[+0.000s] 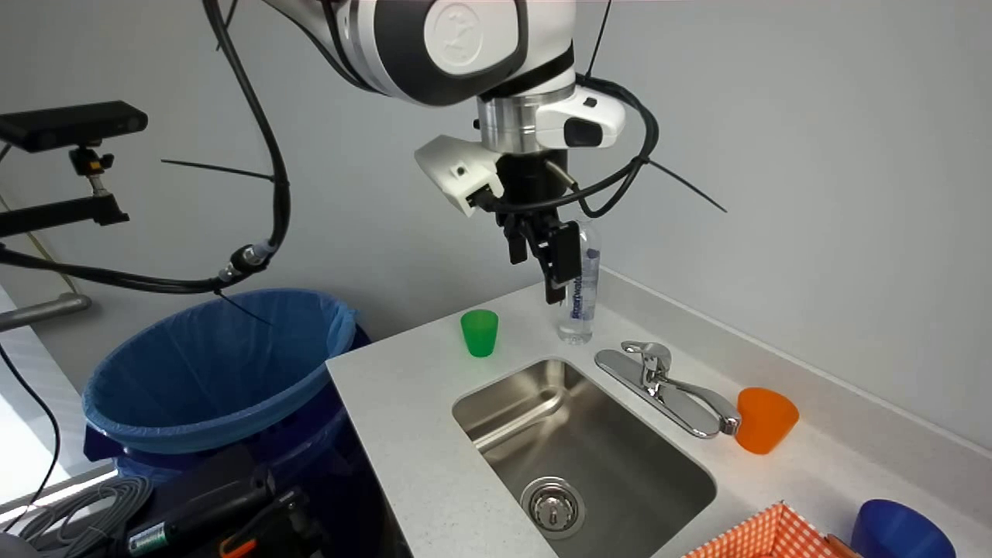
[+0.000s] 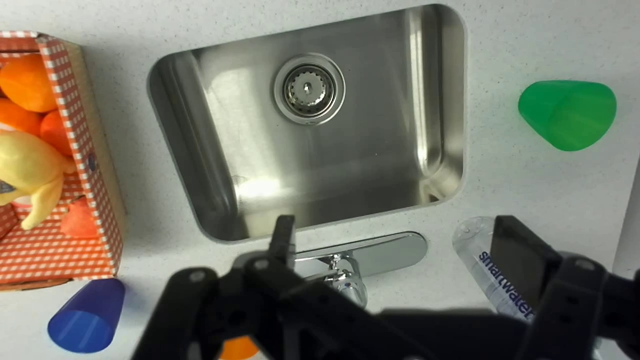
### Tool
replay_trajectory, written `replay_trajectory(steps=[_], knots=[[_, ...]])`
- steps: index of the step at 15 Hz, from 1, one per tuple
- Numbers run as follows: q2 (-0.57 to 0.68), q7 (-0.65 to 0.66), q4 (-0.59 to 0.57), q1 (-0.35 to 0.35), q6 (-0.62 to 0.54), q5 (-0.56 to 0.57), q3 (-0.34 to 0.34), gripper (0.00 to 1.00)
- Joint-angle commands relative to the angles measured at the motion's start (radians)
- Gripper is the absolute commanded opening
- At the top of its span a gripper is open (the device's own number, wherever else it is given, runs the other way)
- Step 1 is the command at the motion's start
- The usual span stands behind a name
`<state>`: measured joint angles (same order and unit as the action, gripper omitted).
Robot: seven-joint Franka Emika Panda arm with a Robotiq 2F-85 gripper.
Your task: Push the faucet to the left
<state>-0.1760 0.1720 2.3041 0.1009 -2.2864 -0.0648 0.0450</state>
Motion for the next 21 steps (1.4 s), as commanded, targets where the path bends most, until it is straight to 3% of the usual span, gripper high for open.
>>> replay_trajectory(steps=[1,7,15,18,19,21], knots=[[0.092,-0.062,-0.088,0.006,-0.014,0.000,0.034,1.00],[0.312,-0.170,-0.350,0.034,0.004,-0.034,0.098,1.00],[0.624,-0.152,-0.745,0.086,0.037,-0.031,0.101,1.00],[0.684,-0.131,-0.820,0.093,0.038,-0.031,0.098,1.00],[0.625,-0.143,-0.723,0.085,0.004,-0.015,0.099,1.00],[0.658,-0.141,-0.763,0.088,0.005,-0.014,0.099,1.00]])
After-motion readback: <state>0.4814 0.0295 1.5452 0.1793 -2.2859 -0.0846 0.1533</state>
